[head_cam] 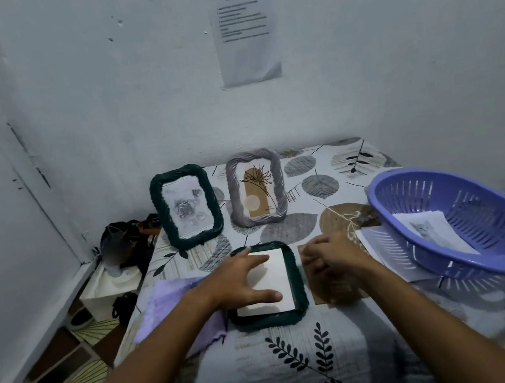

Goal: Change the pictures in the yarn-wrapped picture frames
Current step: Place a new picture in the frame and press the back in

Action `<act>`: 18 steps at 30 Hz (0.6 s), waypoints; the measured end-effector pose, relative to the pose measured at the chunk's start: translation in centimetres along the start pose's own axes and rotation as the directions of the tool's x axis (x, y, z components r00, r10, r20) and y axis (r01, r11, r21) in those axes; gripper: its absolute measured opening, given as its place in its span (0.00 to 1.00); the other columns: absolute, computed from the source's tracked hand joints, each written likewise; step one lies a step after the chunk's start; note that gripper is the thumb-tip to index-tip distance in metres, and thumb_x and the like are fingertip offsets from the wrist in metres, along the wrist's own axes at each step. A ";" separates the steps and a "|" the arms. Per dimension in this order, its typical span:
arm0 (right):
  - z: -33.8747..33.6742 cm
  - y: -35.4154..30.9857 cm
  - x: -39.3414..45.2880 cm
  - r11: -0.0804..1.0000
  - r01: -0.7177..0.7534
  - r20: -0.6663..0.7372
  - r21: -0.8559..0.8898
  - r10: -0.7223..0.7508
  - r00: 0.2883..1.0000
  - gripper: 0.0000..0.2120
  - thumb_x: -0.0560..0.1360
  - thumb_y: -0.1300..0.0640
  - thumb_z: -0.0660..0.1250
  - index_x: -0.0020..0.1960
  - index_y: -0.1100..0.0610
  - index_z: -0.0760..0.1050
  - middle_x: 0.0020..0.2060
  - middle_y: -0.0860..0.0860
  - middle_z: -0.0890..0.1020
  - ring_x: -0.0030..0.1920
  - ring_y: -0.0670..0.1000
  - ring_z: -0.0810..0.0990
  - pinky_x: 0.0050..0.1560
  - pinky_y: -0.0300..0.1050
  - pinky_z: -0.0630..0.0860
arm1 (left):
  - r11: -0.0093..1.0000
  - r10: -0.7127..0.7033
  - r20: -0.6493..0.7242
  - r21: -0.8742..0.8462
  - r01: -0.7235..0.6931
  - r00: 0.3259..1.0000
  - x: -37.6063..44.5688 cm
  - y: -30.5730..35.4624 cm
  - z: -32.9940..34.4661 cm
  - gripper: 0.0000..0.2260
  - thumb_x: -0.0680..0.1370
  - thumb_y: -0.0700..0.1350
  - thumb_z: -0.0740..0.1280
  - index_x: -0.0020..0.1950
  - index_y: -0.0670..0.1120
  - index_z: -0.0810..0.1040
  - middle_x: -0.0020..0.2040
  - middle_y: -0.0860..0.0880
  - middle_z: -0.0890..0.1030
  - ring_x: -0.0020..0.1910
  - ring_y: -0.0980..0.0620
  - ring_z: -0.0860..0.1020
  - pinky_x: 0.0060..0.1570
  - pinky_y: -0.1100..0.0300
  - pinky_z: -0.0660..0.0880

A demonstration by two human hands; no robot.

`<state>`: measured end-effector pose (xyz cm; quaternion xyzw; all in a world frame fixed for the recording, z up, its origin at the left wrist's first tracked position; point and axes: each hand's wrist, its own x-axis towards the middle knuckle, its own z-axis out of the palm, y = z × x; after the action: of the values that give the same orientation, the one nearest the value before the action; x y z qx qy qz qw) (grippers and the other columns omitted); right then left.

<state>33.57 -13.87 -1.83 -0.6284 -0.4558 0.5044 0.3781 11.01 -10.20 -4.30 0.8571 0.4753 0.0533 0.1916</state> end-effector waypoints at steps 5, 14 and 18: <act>2.9 0.1 0.0 0.998 -0.008 0.015 -0.057 0.009 1.000 0.05 0.78 0.60 0.64 0.47 0.62 0.76 0.45 0.62 0.82 0.37 0.55 0.80 0.37 0.43 0.76 | 0.999 -0.043 -0.025 0.000 0.043 0.999 -2.3 -2.7 0.2 0.55 0.56 0.83 0.55 0.75 0.50 0.65 0.76 0.49 0.63 0.76 0.50 0.56 0.73 0.49 0.59; 3.6 0.7 1.6 0.985 0.037 -0.045 -0.171 -0.046 0.998 0.03 0.73 0.65 0.69 0.46 0.65 0.80 0.43 0.62 0.83 0.32 0.52 0.79 0.32 0.41 0.73 | 0.996 -0.081 0.045 0.041 0.079 0.996 -3.1 -3.4 1.1 0.60 0.53 0.85 0.49 0.76 0.50 0.64 0.78 0.54 0.58 0.78 0.54 0.47 0.75 0.44 0.45; 4.2 1.0 2.2 0.987 0.066 -0.082 -0.144 -0.078 0.994 0.06 0.66 0.69 0.75 0.37 0.62 0.79 0.35 0.61 0.82 0.29 0.52 0.79 0.36 0.45 0.77 | 0.996 -0.080 0.046 0.033 0.078 0.996 -3.2 -3.3 1.2 0.61 0.52 0.85 0.48 0.76 0.50 0.63 0.78 0.54 0.57 0.78 0.54 0.45 0.75 0.44 0.43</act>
<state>29.86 -11.99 -4.29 -0.6581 -0.4959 0.4288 0.3702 7.03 -11.61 -6.36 0.8415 0.5049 0.0178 0.1912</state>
